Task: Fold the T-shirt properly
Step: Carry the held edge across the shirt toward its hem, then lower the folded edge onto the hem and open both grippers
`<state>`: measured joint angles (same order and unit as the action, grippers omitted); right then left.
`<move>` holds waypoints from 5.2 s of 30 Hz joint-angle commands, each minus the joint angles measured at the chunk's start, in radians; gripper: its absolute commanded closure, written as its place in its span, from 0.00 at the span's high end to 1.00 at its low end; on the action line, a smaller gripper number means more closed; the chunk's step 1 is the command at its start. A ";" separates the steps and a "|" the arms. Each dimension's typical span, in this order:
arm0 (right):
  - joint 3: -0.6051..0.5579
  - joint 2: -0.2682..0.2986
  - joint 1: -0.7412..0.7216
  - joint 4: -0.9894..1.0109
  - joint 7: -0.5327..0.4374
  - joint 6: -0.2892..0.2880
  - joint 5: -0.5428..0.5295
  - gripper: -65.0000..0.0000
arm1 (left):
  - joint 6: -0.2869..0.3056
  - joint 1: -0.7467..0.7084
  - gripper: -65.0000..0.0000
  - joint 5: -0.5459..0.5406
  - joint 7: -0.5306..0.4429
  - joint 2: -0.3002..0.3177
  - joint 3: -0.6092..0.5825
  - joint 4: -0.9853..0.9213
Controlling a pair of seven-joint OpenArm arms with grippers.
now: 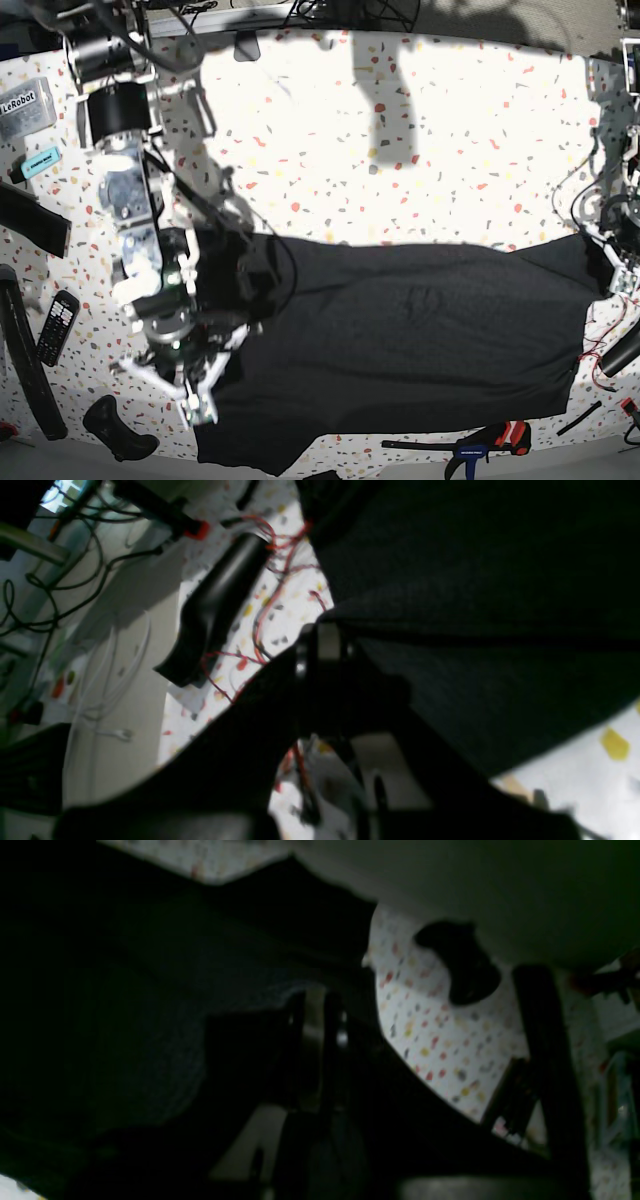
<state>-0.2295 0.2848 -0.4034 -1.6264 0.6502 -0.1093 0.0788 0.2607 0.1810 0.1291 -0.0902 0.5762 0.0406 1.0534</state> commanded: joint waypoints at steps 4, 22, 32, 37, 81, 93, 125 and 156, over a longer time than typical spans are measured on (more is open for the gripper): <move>0.007 0.003 -0.068 -0.008 -0.023 0.000 -0.014 0.00 | -0.014 0.057 0.00 -0.007 -0.023 0.025 0.010 0.015; 0.007 -0.106 -0.223 0.359 -0.116 -0.011 -0.030 0.00 | 0.073 0.084 0.00 -0.007 -0.088 0.011 0.010 -0.076; 0.007 -0.110 -0.251 0.392 -0.128 -0.011 -0.027 0.00 | 0.074 0.178 0.00 -0.007 -0.122 0.011 -0.072 -0.139; 0.007 -0.110 -0.276 0.392 -0.121 -0.011 -0.027 0.00 | 0.076 0.242 0.00 -0.006 -0.121 0.009 -0.255 -0.197; 0.008 -0.036 -0.277 0.393 0.069 0.180 0.357 0.00 | -0.167 0.451 0.00 0.053 0.033 0.006 -0.424 -0.484; 0.008 -0.010 -0.277 0.393 0.011 0.177 0.207 0.00 | -0.111 0.451 0.00 0.053 -0.151 0.003 -0.424 -0.484; 0.008 -0.010 -0.309 0.480 -0.096 0.132 0.100 0.00 | -0.171 0.453 0.00 0.054 -0.114 -0.091 -0.423 -0.484; 0.008 -0.007 -0.372 0.650 -0.092 0.179 0.214 0.00 | -0.250 0.534 0.00 0.204 -0.055 -0.071 -0.423 -0.616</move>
<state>-0.2256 0.2687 -0.7338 -0.9611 0.5812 0.0532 0.2710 0.0319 0.6815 0.3393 -0.1295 0.4904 -0.3878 0.4244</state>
